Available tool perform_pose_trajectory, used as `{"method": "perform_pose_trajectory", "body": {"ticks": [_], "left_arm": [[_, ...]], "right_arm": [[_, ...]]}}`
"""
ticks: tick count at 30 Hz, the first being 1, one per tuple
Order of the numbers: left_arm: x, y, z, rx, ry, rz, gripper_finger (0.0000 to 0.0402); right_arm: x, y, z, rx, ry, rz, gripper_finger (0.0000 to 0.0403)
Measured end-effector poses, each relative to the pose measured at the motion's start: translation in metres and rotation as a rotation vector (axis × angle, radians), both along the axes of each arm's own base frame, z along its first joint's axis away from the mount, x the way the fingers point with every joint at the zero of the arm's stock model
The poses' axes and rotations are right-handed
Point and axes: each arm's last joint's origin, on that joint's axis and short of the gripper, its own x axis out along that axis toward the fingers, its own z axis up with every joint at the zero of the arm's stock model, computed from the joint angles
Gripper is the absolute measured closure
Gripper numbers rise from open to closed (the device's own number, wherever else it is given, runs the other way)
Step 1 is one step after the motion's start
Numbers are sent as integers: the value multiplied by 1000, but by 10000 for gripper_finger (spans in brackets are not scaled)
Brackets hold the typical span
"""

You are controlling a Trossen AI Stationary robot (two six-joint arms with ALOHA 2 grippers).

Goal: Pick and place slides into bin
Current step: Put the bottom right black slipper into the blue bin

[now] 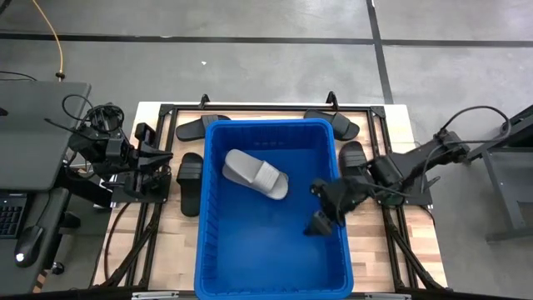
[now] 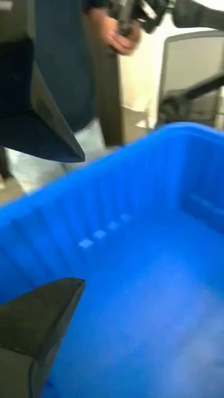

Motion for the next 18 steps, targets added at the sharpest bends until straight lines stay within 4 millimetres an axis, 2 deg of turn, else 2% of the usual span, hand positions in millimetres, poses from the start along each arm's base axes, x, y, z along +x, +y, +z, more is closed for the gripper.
{"method": "perform_pose_trajectory", "body": {"ticks": [8, 18], "left_arm": [[0, 1, -1, -8, 18, 35, 387], [0, 1, -1, -33, 18, 38, 387]], "right_arm": [[-26, 39, 2, 155, 129, 107, 98], [-71, 86, -2, 228, 321, 175, 98]]}}
